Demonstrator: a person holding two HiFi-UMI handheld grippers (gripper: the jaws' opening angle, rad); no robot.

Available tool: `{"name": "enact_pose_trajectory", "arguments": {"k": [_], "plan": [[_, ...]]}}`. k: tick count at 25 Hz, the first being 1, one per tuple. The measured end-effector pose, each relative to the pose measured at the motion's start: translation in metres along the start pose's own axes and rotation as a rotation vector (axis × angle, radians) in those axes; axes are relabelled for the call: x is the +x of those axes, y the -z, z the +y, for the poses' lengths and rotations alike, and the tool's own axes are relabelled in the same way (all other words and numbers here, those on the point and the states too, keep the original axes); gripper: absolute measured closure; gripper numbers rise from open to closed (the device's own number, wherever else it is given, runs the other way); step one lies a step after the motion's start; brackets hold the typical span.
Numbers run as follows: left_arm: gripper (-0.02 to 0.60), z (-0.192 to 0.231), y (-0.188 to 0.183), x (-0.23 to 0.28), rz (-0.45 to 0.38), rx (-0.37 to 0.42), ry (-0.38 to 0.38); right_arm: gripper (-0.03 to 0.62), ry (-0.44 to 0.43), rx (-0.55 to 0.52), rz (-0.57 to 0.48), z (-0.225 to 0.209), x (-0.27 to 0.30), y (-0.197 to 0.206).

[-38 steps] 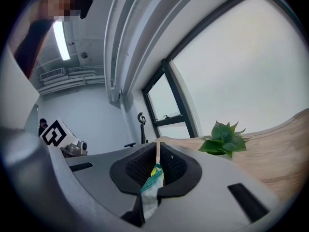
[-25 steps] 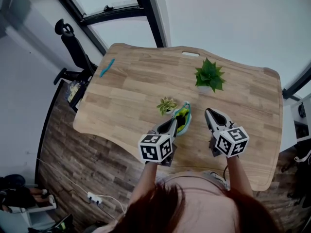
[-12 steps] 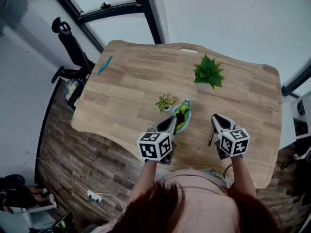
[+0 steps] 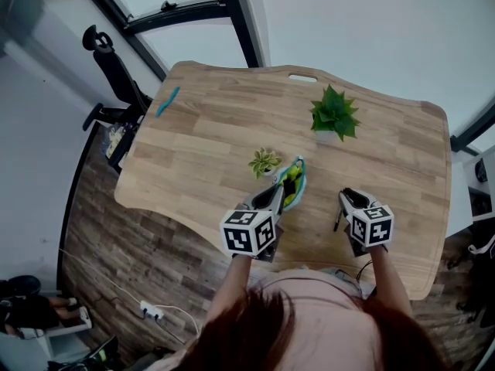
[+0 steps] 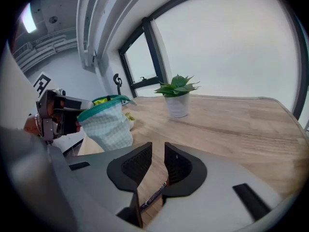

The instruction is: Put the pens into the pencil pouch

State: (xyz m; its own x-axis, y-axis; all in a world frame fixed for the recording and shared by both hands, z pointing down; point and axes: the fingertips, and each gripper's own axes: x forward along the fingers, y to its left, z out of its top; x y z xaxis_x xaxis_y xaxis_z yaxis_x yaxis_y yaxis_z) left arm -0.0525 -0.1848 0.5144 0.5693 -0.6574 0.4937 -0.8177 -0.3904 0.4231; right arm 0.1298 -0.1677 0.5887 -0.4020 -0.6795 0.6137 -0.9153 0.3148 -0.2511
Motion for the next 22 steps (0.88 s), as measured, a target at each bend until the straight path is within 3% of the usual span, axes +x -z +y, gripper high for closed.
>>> {"name": "enact_pose_trajectory", "arguments": {"k": [19, 22], "plan": [[0.571, -0.002, 0.001, 0.004, 0.028, 0.010, 0.006, 0.464, 0.068, 0.230, 0.240, -0.032, 0.032, 0.052], [0.571, -0.002, 0.001, 0.004, 0.031, 0.011, 0.005, 0.459, 0.080, 0.213, 0.274, -0.032, 0.036, 0.057]]}}
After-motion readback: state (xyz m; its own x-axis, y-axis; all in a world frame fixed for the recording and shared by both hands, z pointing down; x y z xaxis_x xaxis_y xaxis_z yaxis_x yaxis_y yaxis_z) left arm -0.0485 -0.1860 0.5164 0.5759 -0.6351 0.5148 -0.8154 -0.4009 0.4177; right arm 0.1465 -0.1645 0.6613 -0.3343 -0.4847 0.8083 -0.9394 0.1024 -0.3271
